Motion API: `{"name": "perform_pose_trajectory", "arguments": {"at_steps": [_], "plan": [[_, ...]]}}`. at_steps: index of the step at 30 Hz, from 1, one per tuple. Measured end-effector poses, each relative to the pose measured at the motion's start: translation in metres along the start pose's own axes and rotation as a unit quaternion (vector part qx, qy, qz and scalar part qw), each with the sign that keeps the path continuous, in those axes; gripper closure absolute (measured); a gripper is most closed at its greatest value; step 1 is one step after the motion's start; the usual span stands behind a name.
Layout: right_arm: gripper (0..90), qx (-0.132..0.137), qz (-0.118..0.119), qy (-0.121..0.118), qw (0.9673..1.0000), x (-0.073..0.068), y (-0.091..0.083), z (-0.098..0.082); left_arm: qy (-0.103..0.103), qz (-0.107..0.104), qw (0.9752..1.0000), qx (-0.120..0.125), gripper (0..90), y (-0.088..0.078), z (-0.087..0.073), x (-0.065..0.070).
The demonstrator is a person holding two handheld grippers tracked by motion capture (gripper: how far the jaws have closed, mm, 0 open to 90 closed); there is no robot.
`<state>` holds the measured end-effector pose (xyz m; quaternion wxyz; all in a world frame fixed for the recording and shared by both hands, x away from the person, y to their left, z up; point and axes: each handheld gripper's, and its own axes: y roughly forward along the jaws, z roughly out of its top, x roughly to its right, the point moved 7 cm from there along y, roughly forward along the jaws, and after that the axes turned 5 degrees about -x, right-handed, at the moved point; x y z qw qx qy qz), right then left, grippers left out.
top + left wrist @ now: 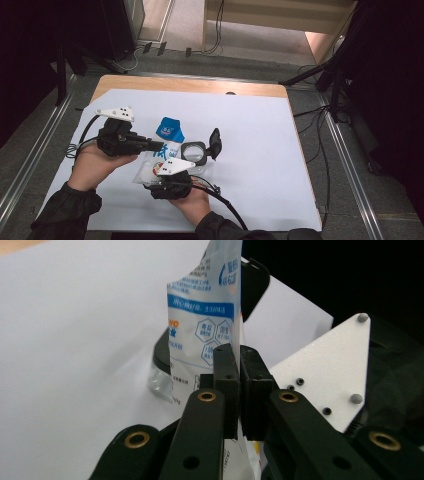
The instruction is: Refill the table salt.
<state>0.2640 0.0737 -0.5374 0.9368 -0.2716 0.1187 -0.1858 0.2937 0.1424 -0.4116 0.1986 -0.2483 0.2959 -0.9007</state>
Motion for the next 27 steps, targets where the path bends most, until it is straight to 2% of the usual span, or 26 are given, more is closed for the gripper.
{"name": "perform_pose_trajectory", "arguments": {"at_steps": [3,12,24,27], "plan": [[45.8,-0.003,-0.009,0.002,1.0,0.003,-0.001,-0.002,0.0,0.002,1.0,-0.006,90.0,0.001,-0.002,-0.002],[44.6,-0.001,-0.004,0.007,1.0,0.0,-0.002,-0.004,0.0,0.011,0.9999,-0.013,90.0,0.004,-0.003,-0.005],[41.7,-0.013,-0.007,0.01,0.9998,0.0,-0.004,-0.011,0.006,0.003,0.9995,-0.031,90.0,0.019,0.0,-0.004],[42.4,-0.015,-0.008,0.023,0.9996,0.001,-0.006,-0.014,0.007,-0.002,0.9993,-0.036,90.0,0.024,0.001,-0.005]]}}
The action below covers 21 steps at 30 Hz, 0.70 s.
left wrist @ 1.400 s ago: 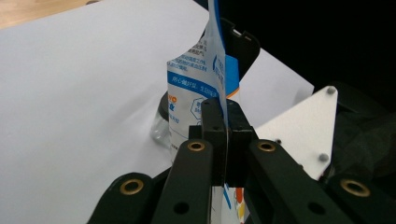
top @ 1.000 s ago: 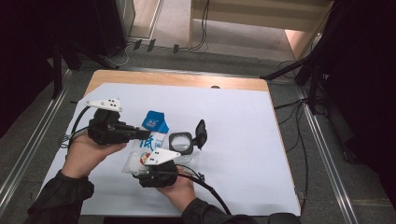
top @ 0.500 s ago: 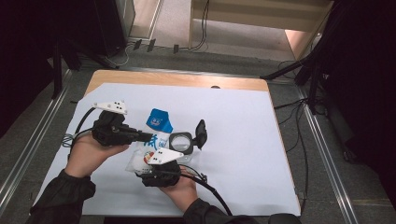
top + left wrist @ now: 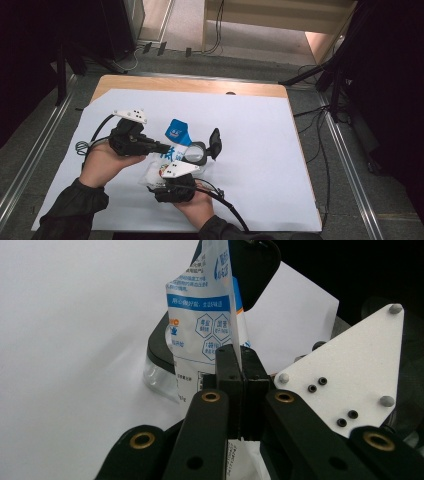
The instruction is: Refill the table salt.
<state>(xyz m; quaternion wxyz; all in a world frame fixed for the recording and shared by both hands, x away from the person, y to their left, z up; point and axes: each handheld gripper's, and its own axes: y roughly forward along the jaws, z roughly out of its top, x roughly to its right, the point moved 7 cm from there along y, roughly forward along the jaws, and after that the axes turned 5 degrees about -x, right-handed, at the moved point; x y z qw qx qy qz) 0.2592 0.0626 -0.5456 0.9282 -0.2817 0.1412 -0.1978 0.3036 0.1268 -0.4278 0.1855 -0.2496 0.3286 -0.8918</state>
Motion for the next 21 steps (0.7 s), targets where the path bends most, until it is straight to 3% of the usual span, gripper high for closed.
{"name": "perform_pose_trajectory", "arguments": {"at_steps": [14,21], "plan": [[38.8,-0.008,0.009,0.02,0.9997,0.001,-0.002,-0.005,0.008,-0.009,0.9999,-0.013,90.0,0.014,0.006,0.001],[39.4,-0.011,0.023,0.037,0.999,0.0,-0.002,-0.007,0.006,-0.003,0.9998,-0.02,90.0,0.021,0.006,-0.002]]}}
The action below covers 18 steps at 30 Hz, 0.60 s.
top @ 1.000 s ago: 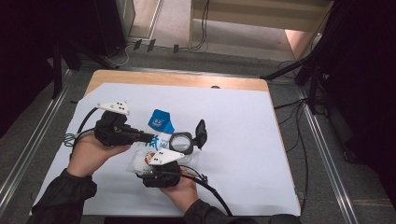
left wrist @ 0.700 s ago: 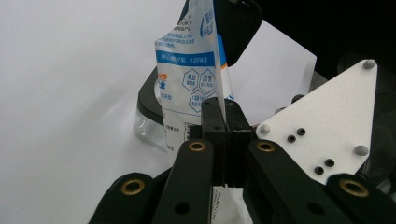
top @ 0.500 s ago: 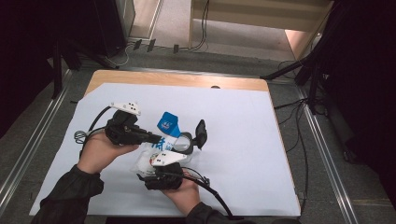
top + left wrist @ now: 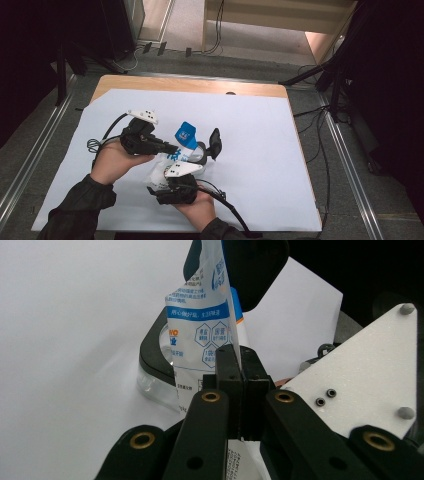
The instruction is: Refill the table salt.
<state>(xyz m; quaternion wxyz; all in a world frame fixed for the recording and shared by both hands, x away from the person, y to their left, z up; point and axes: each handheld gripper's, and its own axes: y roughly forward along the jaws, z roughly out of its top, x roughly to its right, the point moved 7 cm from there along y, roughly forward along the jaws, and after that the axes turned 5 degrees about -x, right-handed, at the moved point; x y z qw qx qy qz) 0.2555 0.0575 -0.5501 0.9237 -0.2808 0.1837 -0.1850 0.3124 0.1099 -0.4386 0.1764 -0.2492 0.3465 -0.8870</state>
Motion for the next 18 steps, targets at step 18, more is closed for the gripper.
{"name": "perform_pose_trajectory", "arguments": {"at_steps": [18], "plan": [[41.4,-0.007,0.01,0.003,0.9999,-0.002,0.0,-0.004,0.0,0.004,1.0,-0.009,90.0,0.011,0.002,-0.003]]}}
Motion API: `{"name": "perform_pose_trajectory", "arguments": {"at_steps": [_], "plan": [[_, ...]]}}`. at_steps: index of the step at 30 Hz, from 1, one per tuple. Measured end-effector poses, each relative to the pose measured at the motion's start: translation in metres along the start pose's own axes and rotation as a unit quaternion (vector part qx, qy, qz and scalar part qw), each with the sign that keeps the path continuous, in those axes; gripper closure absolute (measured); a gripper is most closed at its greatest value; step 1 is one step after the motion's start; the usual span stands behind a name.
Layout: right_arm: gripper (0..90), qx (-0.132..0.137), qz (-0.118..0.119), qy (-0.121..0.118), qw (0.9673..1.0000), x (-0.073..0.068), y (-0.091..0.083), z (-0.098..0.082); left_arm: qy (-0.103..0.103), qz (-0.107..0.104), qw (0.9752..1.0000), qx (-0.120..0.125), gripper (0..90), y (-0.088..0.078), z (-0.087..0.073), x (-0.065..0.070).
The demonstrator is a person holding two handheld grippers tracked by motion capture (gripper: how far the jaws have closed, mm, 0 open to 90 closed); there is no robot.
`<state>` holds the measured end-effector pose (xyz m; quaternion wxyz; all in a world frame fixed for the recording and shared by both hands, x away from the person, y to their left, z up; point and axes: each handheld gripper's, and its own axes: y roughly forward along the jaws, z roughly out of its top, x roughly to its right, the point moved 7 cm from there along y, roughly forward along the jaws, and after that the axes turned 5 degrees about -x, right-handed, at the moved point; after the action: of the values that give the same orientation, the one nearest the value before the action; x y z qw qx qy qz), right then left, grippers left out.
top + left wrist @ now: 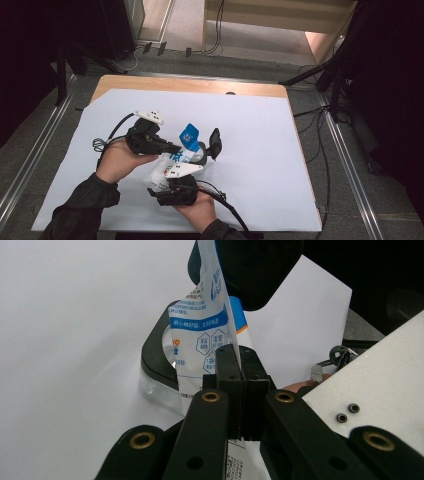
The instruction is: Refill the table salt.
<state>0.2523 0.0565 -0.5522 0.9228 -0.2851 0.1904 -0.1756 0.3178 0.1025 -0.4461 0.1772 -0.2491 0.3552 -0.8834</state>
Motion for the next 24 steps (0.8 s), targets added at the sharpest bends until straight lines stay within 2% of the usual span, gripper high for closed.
{"name": "perform_pose_trajectory", "arguments": {"at_steps": [6,9,19,21,24], "plan": [[44.0,0.002,0.004,0.007,1.0,-0.0001,-0.0013,0.0014,-0.002,-0.001,1.0,0.002,90.0,0.0023,0.0011,-0.0015],[44.3,0.002,0.014,0.014,0.9998,-0.0017,-0.0025,0.0025,-0.003,-0.004,1.0,0.002,90.0,0.0038,0.0012,-0.0023],[42.1,-0.002,0.012,0.017,0.9998,-0.0029,-0.0023,0.0044,-0.009,-0.01,0.9999,0.011,90.0,0.0068,0.0034,-0.0039],[42.5,-0.001,0.004,0.014,0.9999,-0.0034,-0.0018,0.0043,-0.004,-0.005,0.9999,0.008,90.0,0.0062,0.0033,-0.0034],[44.3,0.005,0.007,0.018,0.9998,-0.0036,-0.0021,0.0054,-0.008,-0.005,0.9999,0.008,90.0,0.0068,0.0034,-0.0036]]}}
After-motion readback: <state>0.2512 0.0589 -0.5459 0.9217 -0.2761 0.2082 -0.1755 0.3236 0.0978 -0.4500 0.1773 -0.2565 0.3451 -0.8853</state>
